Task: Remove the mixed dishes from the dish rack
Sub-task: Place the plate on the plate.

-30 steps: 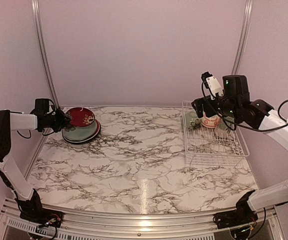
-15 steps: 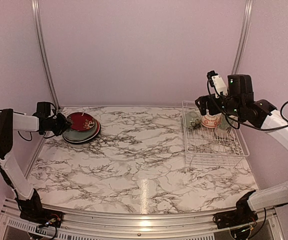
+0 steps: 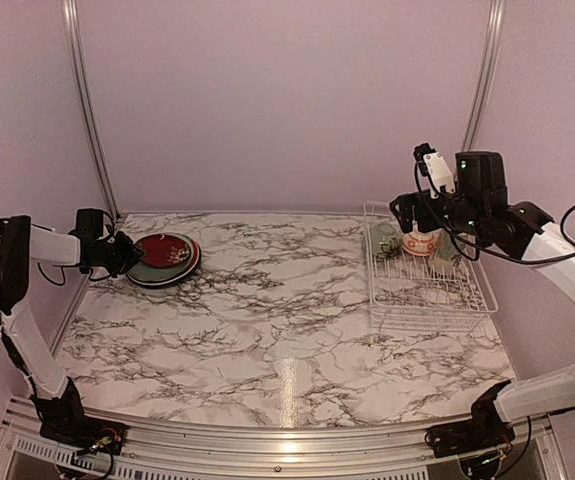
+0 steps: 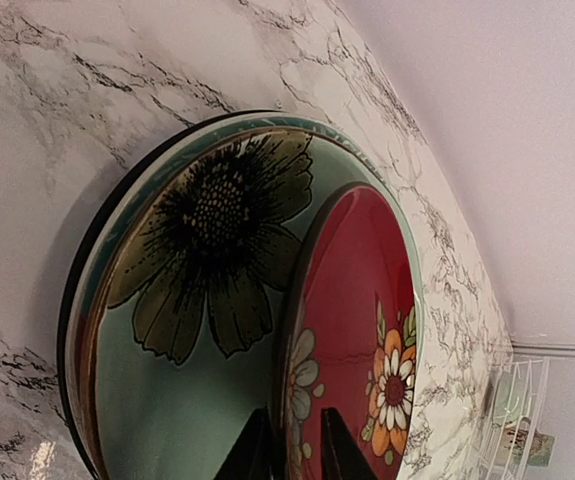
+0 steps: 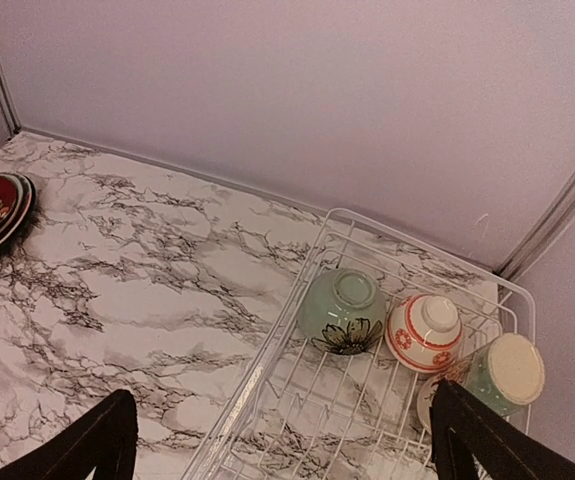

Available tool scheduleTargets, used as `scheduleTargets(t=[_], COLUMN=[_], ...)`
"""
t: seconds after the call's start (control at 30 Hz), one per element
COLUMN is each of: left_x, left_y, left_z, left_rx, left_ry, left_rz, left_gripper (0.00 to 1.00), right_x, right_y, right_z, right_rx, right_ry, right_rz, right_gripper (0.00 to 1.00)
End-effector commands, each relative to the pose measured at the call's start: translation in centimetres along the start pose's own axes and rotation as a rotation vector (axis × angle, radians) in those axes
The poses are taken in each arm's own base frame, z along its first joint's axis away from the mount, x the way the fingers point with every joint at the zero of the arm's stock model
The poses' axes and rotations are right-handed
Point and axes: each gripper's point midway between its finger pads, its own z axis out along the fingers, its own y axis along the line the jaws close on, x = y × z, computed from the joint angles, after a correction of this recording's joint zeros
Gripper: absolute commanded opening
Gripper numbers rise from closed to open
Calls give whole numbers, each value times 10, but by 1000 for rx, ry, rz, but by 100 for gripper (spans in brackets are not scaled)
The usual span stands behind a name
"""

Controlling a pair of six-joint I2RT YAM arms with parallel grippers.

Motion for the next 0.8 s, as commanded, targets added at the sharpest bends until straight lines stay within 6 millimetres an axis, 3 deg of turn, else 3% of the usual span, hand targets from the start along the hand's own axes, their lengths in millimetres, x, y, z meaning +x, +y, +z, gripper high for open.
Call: scheduleTargets(t=[0.0, 0.33, 0.53, 0.67, 0.77], left_x=[-6, -13, -17, -20, -22], left_y=[0, 3, -3, -18, -41], left_z=[-7, -26, -43, -61, -78], left_rx=[-11, -103, -122, -98, -53], left_ry=[-26, -53, -78, -101, -126], left_rz=[42, 127, 165, 190, 225], left_gripper=[24, 55, 67, 74, 79], right_x=[-6, -3, -2, -1, 0], right_y=[-4, -3, -2, -2, -2], right_z=[-5, -5, -2, 0, 4], right_rx=[5, 2, -2, 1, 4], right_ry=[-32, -30, -28, -23, -17], right_rz=[21, 26, 30, 30, 28], right_gripper=[99, 99, 98, 99, 99])
